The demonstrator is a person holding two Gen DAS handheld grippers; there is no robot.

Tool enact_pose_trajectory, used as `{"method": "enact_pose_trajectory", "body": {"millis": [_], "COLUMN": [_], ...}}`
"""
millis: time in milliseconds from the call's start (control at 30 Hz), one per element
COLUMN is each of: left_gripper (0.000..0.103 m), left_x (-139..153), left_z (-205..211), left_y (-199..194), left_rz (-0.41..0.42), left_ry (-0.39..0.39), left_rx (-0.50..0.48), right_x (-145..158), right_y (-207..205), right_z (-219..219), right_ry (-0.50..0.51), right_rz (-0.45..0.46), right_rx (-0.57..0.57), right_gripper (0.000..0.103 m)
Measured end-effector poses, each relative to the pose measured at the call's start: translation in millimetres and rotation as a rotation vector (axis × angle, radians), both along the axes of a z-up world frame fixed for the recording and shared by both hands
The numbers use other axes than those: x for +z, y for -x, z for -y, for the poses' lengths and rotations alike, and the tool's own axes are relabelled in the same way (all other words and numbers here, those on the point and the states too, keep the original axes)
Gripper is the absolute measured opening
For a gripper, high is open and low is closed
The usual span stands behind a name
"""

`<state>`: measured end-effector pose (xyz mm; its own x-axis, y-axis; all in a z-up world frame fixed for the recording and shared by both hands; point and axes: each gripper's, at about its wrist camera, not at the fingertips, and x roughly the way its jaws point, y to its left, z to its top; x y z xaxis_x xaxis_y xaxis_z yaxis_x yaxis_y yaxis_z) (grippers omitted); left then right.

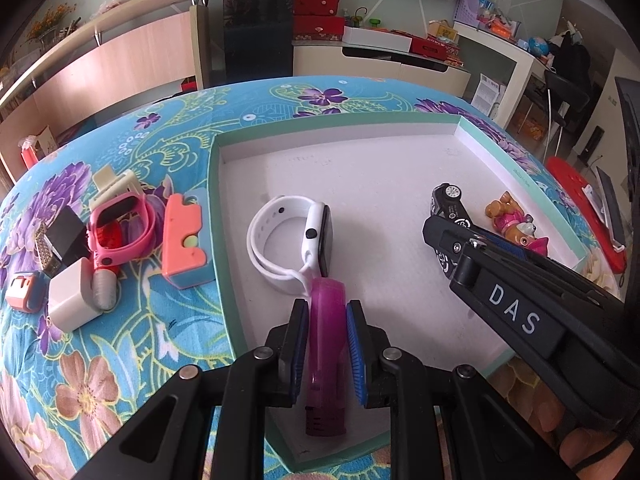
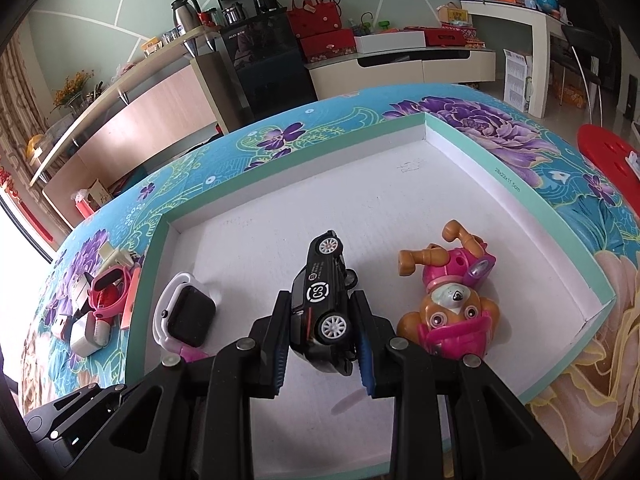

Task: Organize rigid objects
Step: 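Open both grippers to drop the car and lighter into the tray, then withdraw both grippers from the tray back toward the pile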

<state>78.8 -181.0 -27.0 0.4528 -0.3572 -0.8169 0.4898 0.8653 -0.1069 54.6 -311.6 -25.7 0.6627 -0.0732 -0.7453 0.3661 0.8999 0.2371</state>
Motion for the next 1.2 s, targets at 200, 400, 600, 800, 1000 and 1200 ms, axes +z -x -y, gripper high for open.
{"method": "enact_pose_trajectory", "body": {"millis": [200,400,600,800,1000,1200], "left_gripper": [0.025,0.045,0.060,0.063,0.069,0.070], "left_x": [2.4,14.2,30.1,41.0,47.1,31.4], "left_z": [-1.7,-6.2,-14.0,-31.1,-68.1,-112.4], "left_y": [0.5,2.9,3.4,-2.9,-20.4,-42.5], "left_rz": [-0.002,0.020,0.052,0.083,0.109,0.045], "left_ry": [0.006,0.018,0.049,0.059,0.074,0.030], "left_rx": [-0.003,-0.018,-0.015,0.040,0.199,0.430], "right_x": [3.4,16.6,30.5,37.3,36.0,35.3], "right_y": [1.0,7.4,11.4,16.5,14.1,5.4], "right_z": [-0.6,0.7,-6.0,-1.6,-3.6,-21.4], "right_ry": [-0.005,-0.007,0.039,0.049,0.052,0.053], "right_rz": [0.016,0.078,0.145,0.184,0.175,0.159], "right_rx": [0.004,-0.003,0.007,-0.025,-0.018,0.034], "right_gripper": [0.046,0.046,0.046,0.045,0.045,0.045]}}
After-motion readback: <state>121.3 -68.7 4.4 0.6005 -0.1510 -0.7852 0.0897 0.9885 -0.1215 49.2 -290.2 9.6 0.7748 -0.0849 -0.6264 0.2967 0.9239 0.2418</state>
